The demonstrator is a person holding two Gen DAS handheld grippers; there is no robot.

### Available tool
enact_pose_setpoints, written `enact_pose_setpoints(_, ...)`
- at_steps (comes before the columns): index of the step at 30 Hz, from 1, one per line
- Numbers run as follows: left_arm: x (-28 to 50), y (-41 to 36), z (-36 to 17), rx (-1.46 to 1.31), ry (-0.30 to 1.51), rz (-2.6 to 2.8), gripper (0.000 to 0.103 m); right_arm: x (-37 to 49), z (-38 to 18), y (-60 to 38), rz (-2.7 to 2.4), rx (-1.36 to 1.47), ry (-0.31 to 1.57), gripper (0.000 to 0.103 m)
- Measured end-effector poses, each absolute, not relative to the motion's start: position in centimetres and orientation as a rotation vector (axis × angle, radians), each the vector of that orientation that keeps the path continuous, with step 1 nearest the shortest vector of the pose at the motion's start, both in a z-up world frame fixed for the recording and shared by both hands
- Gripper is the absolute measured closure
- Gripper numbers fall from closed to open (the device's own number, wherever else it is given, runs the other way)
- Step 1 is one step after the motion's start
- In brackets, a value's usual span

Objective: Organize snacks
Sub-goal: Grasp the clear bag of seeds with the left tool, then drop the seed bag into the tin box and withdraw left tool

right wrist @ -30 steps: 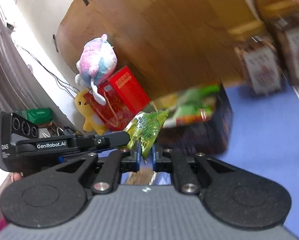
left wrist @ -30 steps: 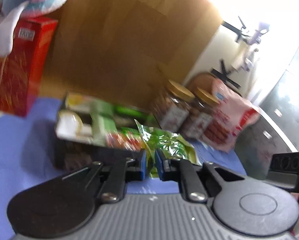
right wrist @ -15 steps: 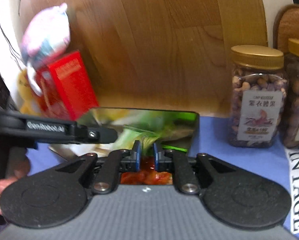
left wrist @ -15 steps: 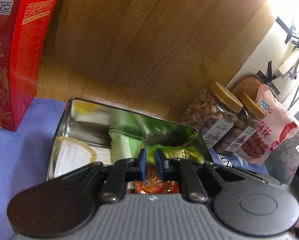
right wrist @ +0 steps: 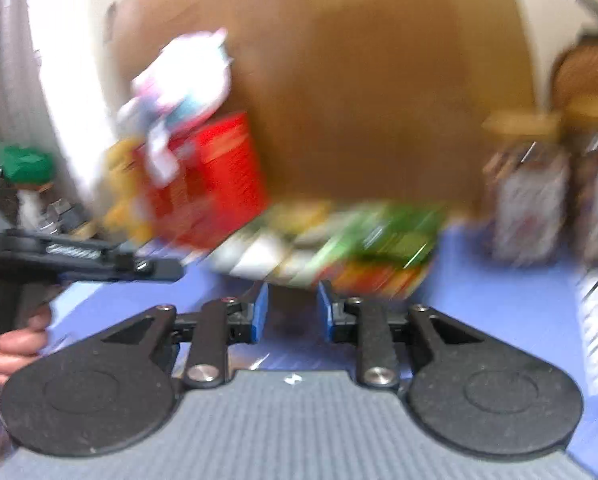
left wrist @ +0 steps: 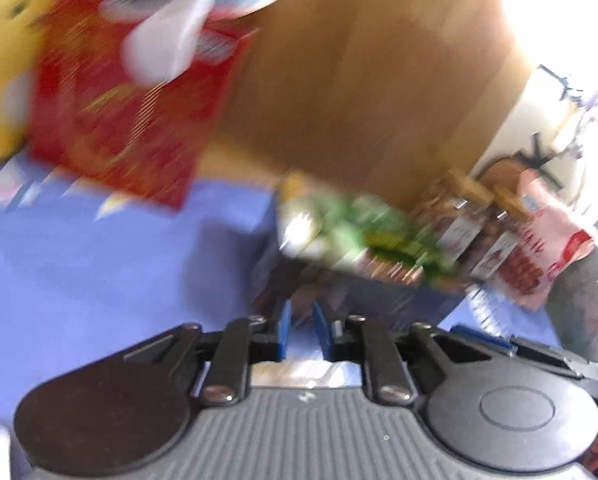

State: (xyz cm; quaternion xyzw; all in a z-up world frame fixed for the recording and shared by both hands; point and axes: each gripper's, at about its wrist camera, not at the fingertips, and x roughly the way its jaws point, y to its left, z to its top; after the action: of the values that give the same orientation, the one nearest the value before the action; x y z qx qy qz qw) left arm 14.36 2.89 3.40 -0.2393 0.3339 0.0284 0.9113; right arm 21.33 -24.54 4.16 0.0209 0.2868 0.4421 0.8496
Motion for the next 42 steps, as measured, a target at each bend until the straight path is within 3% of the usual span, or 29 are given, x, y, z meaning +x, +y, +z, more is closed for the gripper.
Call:
enact_pose_setpoints(4, 12.3, 3.9, -0.3, -0.599, 0.764, 0.045, 0.082, 20.9, -0.1, -23.2, 0.959, 0.097, 0.802, 0.072)
enact_pose_setpoints(8, 12.4, 4.4, -2.2, -0.721, 0.77, -0.028, 0.05, 23.0, -2.6, -23.4, 0.92, 0.238, 0.946, 0.07)
enact_pose_setpoints(11, 12.8, 4.1, -3.1, -0.759, 0.74, -0.05, 0.053, 22.7, -3.0, -22.9, 0.958, 0.298, 0.978, 0.07)
enact_pose_setpoints(13, 13.0, 3.6, -3.3, -0.773, 0.737, -0.056, 0.065, 21.9, -3.3, -22.0, 0.976, 0.312, 0.98, 0.071)
enact_pose_setpoints(15, 12.8, 3.1, -3.5, -0.774, 0.73, -0.067, 0.086, 21.2, -3.4, -21.7, 0.994, 0.316, 0.999, 0.081)
enact_pose_setpoints(16, 12.7, 2.9, -3.5, -0.779, 0.737, -0.076, 0.09, 21.0, -3.3, -22.2, 0.991, 0.339, 1.005, 0.083)
enact_pose_setpoints(20, 12.4, 2.7, -3.2, -0.803, 0.741, -0.089, 0.088, 21.2, -3.7, -23.6, 1.0, 0.452, 1.048, 0.089)
enact_pose_setpoints(22, 12.0, 2.7, -2.6, -0.78, 0.724, -0.072, 0.074, 21.4, -3.8, -24.6, 1.006, 0.543, 1.07, 0.092)
enact_pose_setpoints(23, 11.7, 2.8, -2.3, -0.778, 0.712, -0.068, 0.059, 21.6, -3.7, -25.3, 1.001, 0.573, 1.07, 0.092)
enact_pose_setpoints(24, 11.5, 2.9, -2.0, -0.777, 0.696, -0.068, 0.05, 21.7, -3.5, -25.9, 0.995, 0.607, 1.072, 0.092)
enact_pose_setpoints(27, 11.2, 2.7, -1.4, -0.781, 0.688, -0.09, 0.044, 22.2, -3.5, -27.4, 1.002, 0.722, 1.085, 0.092)
enact_pose_setpoints(31, 11.9, 1.8, -0.8, -0.823, 0.688, -0.176, 0.045, 22.4, -2.9, -28.3, 1.036, 0.801, 1.082, 0.092)
enact_pose_setpoints(33, 12.8, 1.3, 0.1, -0.806, 0.676, -0.21, 0.057, 22.6, -2.3, -28.5, 1.071, 0.831, 1.081, 0.092)
enact_pose_setpoints(36, 14.5, 0.8, 2.4, -0.733, 0.646, -0.198, 0.062, 23.0, 0.0, -28.3, 1.091, 0.79, 1.024, 0.092)
enact_pose_setpoints(42, 21.3, 1.4, 6.2, -0.533, 0.614, -0.105, 0.062, 27.6, 5.1, -25.6, 1.056, 0.629, 0.902, 0.088)
